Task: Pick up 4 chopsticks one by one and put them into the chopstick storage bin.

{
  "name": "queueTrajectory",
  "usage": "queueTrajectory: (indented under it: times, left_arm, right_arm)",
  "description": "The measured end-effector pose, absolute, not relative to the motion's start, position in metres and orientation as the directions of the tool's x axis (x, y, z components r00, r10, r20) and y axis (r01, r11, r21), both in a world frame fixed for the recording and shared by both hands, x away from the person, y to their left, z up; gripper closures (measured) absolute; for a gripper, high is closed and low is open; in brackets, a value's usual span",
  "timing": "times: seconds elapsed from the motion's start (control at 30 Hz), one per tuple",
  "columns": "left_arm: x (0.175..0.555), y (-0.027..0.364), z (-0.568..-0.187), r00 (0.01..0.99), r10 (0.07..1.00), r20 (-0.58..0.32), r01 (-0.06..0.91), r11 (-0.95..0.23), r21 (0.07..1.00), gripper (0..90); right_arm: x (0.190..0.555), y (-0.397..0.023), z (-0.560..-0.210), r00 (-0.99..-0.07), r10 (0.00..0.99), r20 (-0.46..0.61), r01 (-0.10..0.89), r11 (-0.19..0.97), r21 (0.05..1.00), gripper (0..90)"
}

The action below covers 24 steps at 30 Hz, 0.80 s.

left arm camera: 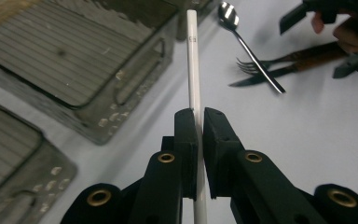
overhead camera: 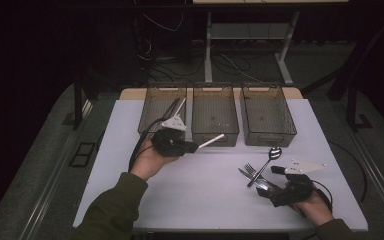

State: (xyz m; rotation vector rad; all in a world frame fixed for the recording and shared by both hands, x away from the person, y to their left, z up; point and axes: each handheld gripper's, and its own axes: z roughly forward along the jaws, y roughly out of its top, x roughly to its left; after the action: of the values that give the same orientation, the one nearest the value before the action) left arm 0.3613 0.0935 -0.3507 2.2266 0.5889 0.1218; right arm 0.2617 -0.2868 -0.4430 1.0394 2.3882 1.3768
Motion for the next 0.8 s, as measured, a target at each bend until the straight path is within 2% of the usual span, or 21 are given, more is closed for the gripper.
queueTrajectory:
  times: [0.23,0.33,0.57,0.8]
  left_arm:
    - [0.394,0.102,-0.340,0.861,0.496,-0.114,0.407,-0.536,0.740,84.2]
    - [0.410,0.108,-0.332,0.851,0.518,-0.090,0.405,-0.536,0.741,84.2]
    - [0.448,0.125,-0.317,0.786,0.617,-0.043,0.430,-0.496,0.755,84.2]
    - [0.484,0.140,-0.326,0.690,0.724,0.013,0.479,-0.470,0.742,84.2]
  right_arm:
    - [0.263,-0.287,-0.443,-0.735,0.657,0.168,0.473,0.320,0.821,1.4]
    - [0.262,-0.286,-0.444,-0.737,0.656,0.166,0.473,0.325,0.819,1.4]
    - [0.260,-0.288,-0.443,-0.739,0.652,0.167,0.471,0.323,0.821,1.5]
    - [0.260,-0.288,-0.443,-0.736,0.654,0.174,0.477,0.319,0.819,1.5]
